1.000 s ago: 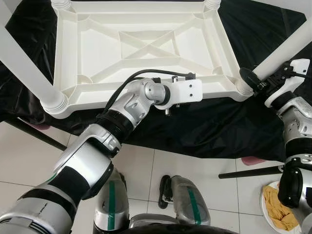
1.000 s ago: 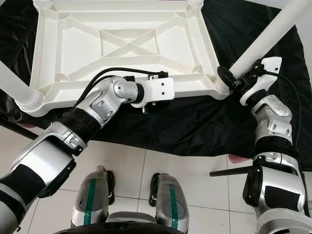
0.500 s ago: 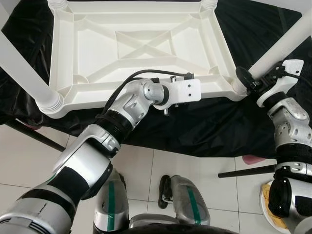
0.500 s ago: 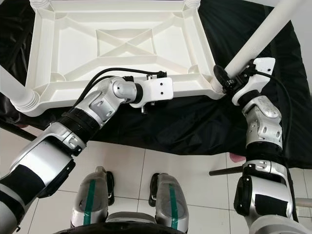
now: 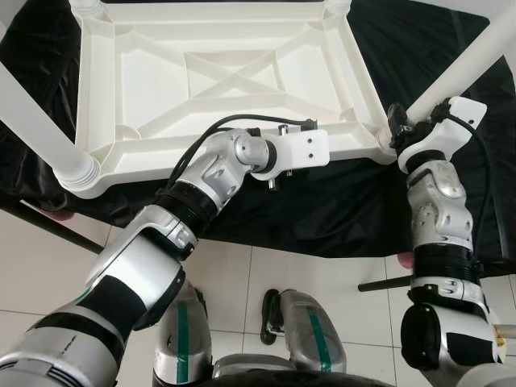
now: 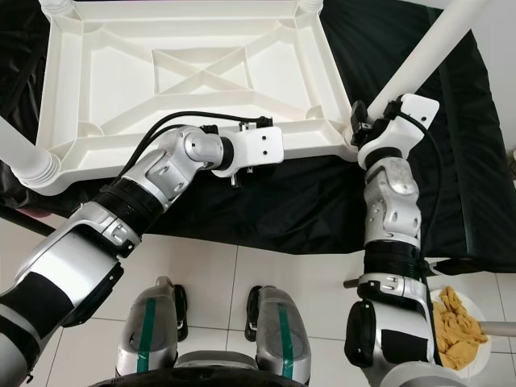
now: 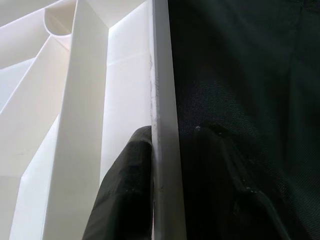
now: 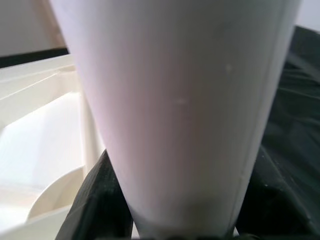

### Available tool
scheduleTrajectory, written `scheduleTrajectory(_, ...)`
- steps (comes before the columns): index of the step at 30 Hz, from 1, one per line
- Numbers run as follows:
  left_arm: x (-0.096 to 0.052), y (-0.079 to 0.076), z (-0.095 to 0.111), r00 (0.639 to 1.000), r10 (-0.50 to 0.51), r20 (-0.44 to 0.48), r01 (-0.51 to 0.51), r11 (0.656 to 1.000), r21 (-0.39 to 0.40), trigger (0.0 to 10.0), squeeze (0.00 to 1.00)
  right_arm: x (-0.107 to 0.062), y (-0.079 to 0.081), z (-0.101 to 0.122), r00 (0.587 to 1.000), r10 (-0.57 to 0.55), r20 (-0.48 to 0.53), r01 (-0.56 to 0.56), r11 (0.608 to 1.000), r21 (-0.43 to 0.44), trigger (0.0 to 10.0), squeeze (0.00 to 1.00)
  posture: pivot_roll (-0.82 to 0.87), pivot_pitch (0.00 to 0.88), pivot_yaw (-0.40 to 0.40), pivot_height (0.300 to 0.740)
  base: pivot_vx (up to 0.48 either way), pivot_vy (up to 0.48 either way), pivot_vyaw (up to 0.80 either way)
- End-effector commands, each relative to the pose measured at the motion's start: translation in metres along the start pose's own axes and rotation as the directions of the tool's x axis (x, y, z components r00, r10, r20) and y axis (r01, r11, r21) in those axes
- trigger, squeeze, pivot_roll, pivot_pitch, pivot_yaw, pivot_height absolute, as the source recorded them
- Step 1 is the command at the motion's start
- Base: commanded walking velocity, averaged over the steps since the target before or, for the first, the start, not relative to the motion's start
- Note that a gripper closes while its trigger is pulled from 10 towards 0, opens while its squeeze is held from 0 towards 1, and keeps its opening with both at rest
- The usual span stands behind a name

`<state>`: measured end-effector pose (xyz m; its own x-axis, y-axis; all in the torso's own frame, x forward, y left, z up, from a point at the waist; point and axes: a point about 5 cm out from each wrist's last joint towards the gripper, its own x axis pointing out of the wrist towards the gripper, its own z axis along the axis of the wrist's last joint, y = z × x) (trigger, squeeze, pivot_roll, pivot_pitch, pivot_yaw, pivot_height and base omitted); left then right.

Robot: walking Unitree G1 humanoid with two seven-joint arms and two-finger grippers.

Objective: Building children table

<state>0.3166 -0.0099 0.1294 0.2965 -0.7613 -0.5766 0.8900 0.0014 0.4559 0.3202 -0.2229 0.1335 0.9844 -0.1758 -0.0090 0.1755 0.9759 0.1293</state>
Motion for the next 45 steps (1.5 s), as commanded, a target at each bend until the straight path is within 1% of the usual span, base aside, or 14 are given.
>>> scheduleTrajectory(1,0.008,-0.015,-0.008,0.997,-0.072,-0.033,0.071,0.997,-0.024,10.0,0.00,-0.001,0.004,-0.015,0.995,-0.067,-0.070,0.070,0.997,0.034,10.0,0.00,0.06,0.032,-0.073,0.740,0.000,0.000,0.00)
scheduleTrajectory(5,0.009,-0.015,-0.008,0.997,-0.073,-0.034,0.072,0.997,-0.022,10.0,0.00,-0.005,0.004,-0.017,0.975,-0.210,-0.073,0.214,0.975,0.051,10.0,0.00,0.07,0.028,-0.075,0.740,0.000,0.000,0.00)
scheduleTrajectory(8,0.009,-0.016,-0.008,0.997,-0.074,-0.035,0.073,0.997,-0.020,10.0,0.00,-0.010,0.001,-0.017,0.929,-0.365,-0.058,0.367,0.930,0.032,10.0,0.00,0.07,0.024,-0.077,0.740,0.000,0.000,0.00)
scheduleTrajectory(14,0.009,-0.016,-0.008,0.996,-0.077,-0.036,0.076,0.997,-0.016,10.0,0.00,-0.016,0.000,-0.015,0.875,-0.483,-0.031,0.484,0.874,0.049,10.0,0.00,0.07,0.019,-0.075,0.740,0.000,0.000,0.00)
scheduleTrajectory(17,0.010,-0.017,-0.008,0.996,-0.079,-0.034,0.079,0.997,-0.015,10.0,0.00,-0.015,0.001,-0.012,0.867,-0.498,-0.018,0.498,0.865,0.054,10.0,0.00,0.07,0.019,-0.077,0.740,0.000,0.000,0.00)
scheduleTrajectory(18,0.010,-0.017,-0.008,0.996,-0.079,-0.035,0.078,0.997,-0.015,10.0,0.00,-0.015,0.001,-0.012,0.864,-0.503,-0.017,0.503,0.863,0.053,10.0,0.45,0.07,0.019,-0.077,0.740,0.000,0.000,0.00)
scheduleTrajectory(19,0.010,-0.017,-0.008,0.996,-0.078,-0.035,0.078,0.997,-0.016,10.0,0.00,-0.015,0.002,-0.012,0.871,-0.491,-0.021,0.491,0.869,0.054,10.0,1.00,0.07,0.020,-0.077,0.740,0.000,0.000,0.00)
scheduleTrajectory(28,0.009,-0.017,-0.009,0.996,-0.078,-0.039,0.078,0.997,-0.017,10.0,0.00,-0.015,0.010,-0.014,0.919,-0.393,-0.019,0.393,0.916,0.075,10.0,1.00,0.07,0.022,-0.078,0.740,0.000,0.000,0.00)
scheduleTrajectory(34,0.009,-0.017,-0.009,0.996,-0.075,-0.038,0.075,0.997,-0.018,10.0,0.00,-0.014,0.003,-0.011,0.947,-0.320,0.005,0.319,0.945,0.073,10.0,1.00,0.07,0.027,-0.079,0.740,0.000,0.000,0.00)
scheduleTrajectory(35,0.009,-0.017,-0.009,0.997,-0.075,-0.037,0.074,0.997,-0.019,10.0,0.00,-0.012,-0.002,-0.009,0.959,-0.282,0.015,0.281,0.957,0.071,10.0,0.00,0.07,0.030,-0.078,0.740,0.000,0.000,0.00)
scheduleTrajectory(37,0.008,-0.016,-0.009,0.997,-0.073,-0.036,0.072,0.997,-0.020,10.0,0.00,-0.008,-0.014,-0.011,0.977,-0.211,-0.018,0.212,0.976,0.054,10.0,0.00,0.06,0.032,-0.076,0.740,0.000,0.000,0.00)
scheduleTrajectory(39,0.008,-0.016,-0.009,0.997,-0.073,-0.036,0.072,0.997,-0.020,10.0,0.00,-0.008,-0.014,-0.011,0.977,-0.211,-0.018,0.212,0.976,0.054,10.0,0.00,0.06,0.032,-0.076,0.740,0.000,0.000,0.00)
scheduleTrajectory(44,0.008,-0.013,-0.008,0.997,-0.066,-0.037,0.066,0.998,-0.018,10.0,0.00,0.004,-0.036,-0.009,0.996,0.069,-0.060,-0.073,0.995,-0.064,10.0,0.00,0.06,0.035,-0.071,0.740,0.000,0.000,0.00)
scheduleTrajectory(45,0.008,-0.013,-0.008,0.997,-0.066,-0.037,0.066,0.998,-0.018,10.0,0.00,0.004,-0.036,-0.009,0.996,0.069,-0.060,-0.073,0.995,-0.064,10.0,0.00,0.06,0.035,-0.071,0.740,0.000,0.000,0.00)
